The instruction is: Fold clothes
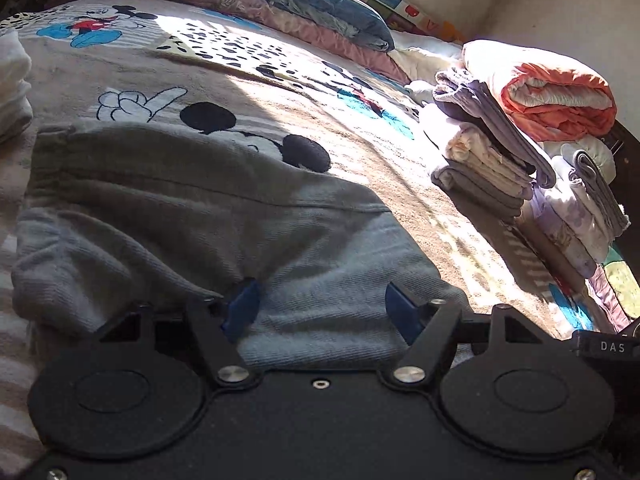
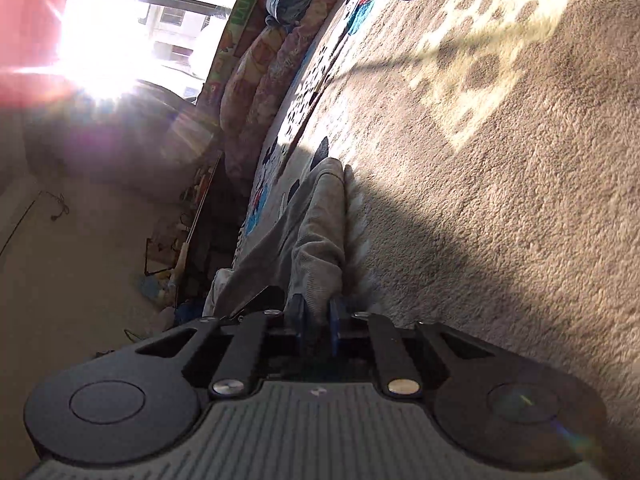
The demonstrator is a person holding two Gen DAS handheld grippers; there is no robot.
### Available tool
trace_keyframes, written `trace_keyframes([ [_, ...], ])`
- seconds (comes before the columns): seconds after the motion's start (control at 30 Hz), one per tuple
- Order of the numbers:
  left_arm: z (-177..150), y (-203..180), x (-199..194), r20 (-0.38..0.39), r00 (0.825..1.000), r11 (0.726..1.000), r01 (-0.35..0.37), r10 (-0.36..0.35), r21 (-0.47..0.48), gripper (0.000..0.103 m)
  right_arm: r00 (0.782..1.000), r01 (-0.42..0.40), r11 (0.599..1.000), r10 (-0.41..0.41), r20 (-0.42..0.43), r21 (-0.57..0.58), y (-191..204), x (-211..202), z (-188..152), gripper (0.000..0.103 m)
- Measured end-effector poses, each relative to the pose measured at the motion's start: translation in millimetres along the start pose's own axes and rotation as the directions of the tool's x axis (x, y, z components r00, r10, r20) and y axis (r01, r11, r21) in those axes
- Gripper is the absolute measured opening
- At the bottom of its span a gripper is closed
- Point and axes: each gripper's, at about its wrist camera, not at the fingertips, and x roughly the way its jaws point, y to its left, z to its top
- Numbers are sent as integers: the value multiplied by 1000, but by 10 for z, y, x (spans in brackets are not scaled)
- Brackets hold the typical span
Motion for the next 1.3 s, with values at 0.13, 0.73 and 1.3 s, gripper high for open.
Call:
trace_keyframes([
  [0.13, 1, 10, 2, -2, 1000, 1000, 3, -3, 3, 71, 998, 48, 999, -48, 31, -19, -17, -17, 24, 43],
  [0.73, -104, -703, -271, 102, 983, 922, 106, -154, 372, 34, 962, -16, 914, -97, -257, -406, 622, 1218, 1066, 47],
  [1.3, -447, -855, 38, -153, 986, 781, 150, -72, 606, 43, 962, -30, 854, -117, -248, -520, 406, 1171, 981, 3],
])
